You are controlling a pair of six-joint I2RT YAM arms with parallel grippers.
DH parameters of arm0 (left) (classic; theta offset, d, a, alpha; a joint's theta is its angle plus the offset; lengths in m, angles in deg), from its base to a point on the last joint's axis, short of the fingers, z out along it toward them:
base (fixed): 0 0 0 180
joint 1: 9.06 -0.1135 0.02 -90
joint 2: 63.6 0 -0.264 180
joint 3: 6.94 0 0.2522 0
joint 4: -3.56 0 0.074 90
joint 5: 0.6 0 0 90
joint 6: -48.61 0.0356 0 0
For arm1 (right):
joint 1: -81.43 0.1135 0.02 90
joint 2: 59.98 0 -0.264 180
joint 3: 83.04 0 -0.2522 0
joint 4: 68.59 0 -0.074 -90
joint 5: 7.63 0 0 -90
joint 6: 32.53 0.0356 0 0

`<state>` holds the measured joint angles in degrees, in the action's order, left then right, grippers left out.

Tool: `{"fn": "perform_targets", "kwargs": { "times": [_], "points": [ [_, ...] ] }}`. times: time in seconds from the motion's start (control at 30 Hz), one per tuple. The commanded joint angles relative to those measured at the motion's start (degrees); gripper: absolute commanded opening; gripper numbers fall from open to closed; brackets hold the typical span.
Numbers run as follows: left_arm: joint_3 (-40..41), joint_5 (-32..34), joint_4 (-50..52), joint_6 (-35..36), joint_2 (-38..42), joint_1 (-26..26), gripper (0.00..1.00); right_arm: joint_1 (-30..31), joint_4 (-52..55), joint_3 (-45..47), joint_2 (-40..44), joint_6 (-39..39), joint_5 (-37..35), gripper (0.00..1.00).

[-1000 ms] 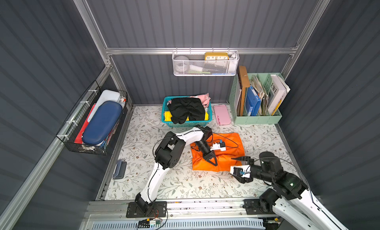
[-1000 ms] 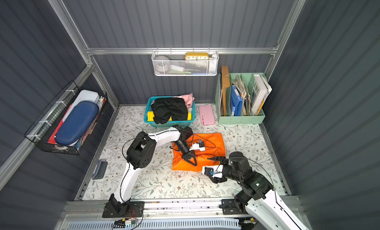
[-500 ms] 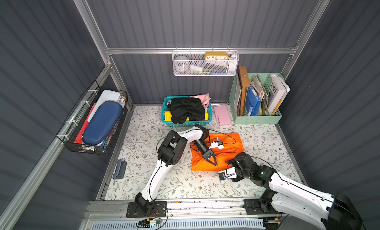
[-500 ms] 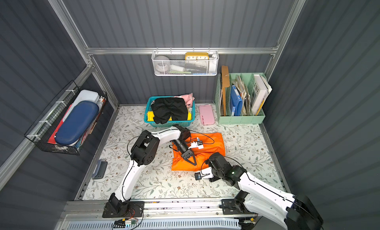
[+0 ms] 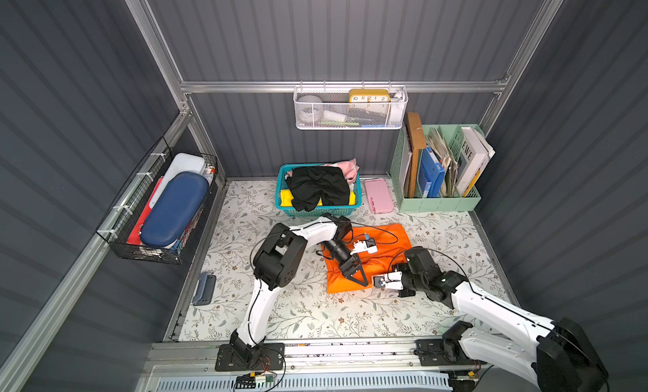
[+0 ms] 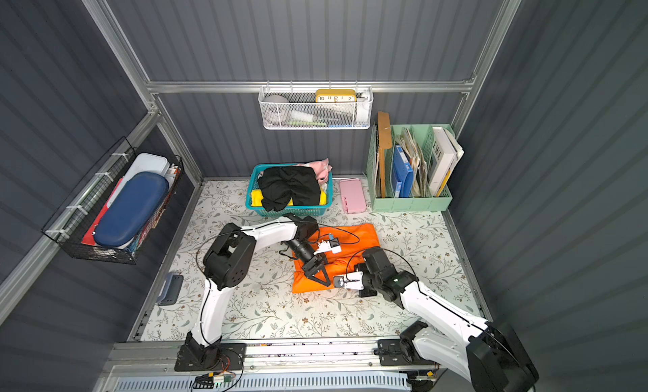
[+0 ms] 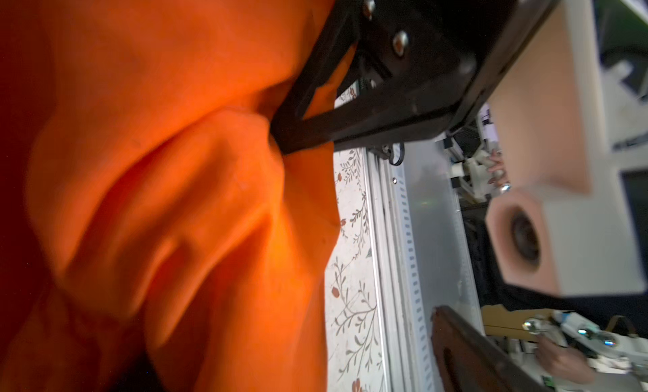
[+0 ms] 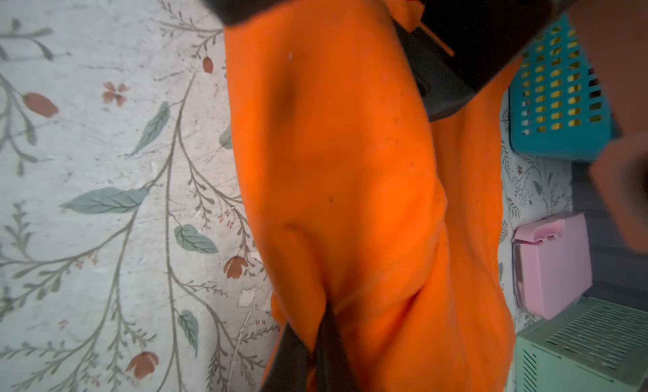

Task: Roll up the shorts
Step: Roll the shorts at the center of the board.

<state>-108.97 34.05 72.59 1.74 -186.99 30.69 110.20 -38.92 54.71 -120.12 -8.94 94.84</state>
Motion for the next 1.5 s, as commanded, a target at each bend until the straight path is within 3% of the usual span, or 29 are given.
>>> {"fn": "perform_targets", "kwargs": {
  "times": [0.0,0.13,0.37,0.53,0.77,0.93,1.17,1.4,1.47],
  "points": [
    [5.5,8.2,-8.1,-4.8,9.2,-1.6,0.99,-3.1,10.6,-5.8,-1.2,3.2,8.9,0.00],
    [11.7,14.6,-17.1,-8.7,20.7,-2.5,1.00,-5.6,19.4,-12.6,-6.0,6.5,15.6,0.00],
    [28.3,33.2,-43.6,-12.1,41.5,-2.5,0.99,-7.4,32.1,-24.4,-19.1,11.8,24.2,0.00],
    [33.8,36.8,-49.4,-8.2,47.4,-1.3,1.00,-8.3,36.5,-31.0,-25.7,18.7,27.4,0.00],
    [36.8,50.4,-52.2,2.0,43.0,10.4,1.00,-12.0,46.4,-41.8,-38.9,22.3,35.9,0.00],
    [40.5,52.3,-57.3,5.0,41.0,13.6,1.00,-12.4,53.0,-47.3,-47.4,21.2,37.8,0.00],
    [40.7,52.2,-59.3,8.6,35.3,15.3,1.00,-14.0,55.1,-47.1,-52.2,21.2,38.9,0.00],
    [39.0,51.5,-61.5,9.3,26.5,16.5,0.99,-14.4,54.5,-47.1,-52.3,20.7,39.3,0.00],
    [38.6,51.0,-60.8,8.7,24.7,16.3,0.93,-14.4,52.4,-46.3,-51.3,22.1,38.4,0.00]
  ]
}}
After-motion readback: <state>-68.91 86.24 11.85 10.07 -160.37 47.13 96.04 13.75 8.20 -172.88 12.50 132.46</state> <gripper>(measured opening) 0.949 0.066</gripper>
